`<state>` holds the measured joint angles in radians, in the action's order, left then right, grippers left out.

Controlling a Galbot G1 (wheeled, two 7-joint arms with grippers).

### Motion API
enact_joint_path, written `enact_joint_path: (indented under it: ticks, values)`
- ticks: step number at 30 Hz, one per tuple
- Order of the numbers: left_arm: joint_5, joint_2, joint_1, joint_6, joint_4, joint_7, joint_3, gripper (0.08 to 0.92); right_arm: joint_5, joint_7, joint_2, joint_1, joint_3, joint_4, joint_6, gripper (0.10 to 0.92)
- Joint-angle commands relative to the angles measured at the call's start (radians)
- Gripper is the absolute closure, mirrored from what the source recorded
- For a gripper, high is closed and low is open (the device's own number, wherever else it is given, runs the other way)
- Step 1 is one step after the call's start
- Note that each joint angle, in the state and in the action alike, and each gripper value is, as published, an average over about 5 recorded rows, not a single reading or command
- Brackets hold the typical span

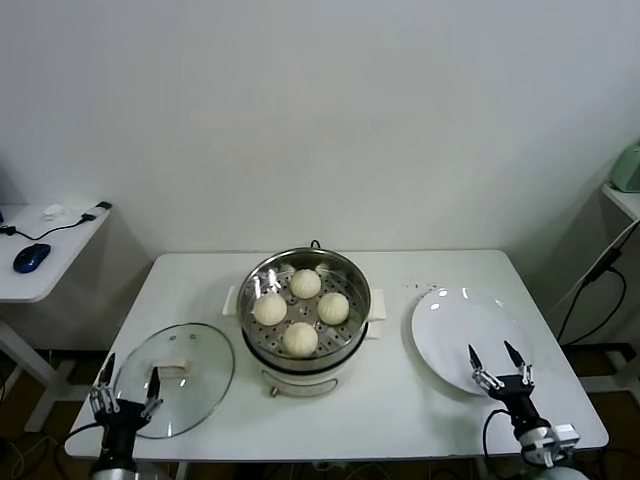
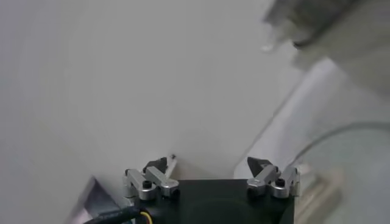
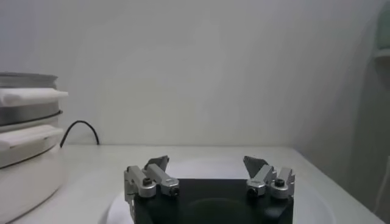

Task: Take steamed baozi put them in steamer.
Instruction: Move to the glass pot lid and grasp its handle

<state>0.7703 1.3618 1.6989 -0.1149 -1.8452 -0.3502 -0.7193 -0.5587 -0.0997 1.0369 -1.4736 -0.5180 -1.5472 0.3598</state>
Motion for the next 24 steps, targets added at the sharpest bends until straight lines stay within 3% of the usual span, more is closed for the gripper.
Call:
enact_joint_path:
  ticks: [1, 10, 16, 24]
  values:
    - [0.314, -0.031, 0.011, -0.013, 0.082, -0.077, -0.013, 0.177, 0.006, 0.019, 0.045, -0.049, -0.006, -0.007, 0.025, 0.203]
    - [0.477, -0.039, -0.081, -0.023, 0.263, -0.164, -0.007, 0.177, 0.008, 0.025, 0.049, -0.055, -0.014, -0.008, 0.027, 0.203]
    - [0.497, -0.045, -0.141, -0.072, 0.36, -0.166, 0.001, 0.177, 0.012, 0.026, 0.05, -0.063, -0.03, -0.001, 0.035, 0.203]
    - [0.497, -0.061, -0.201, -0.077, 0.398, -0.13, 0.003, 0.177, 0.015, 0.027, 0.055, -0.075, -0.046, -0.001, 0.042, 0.203]
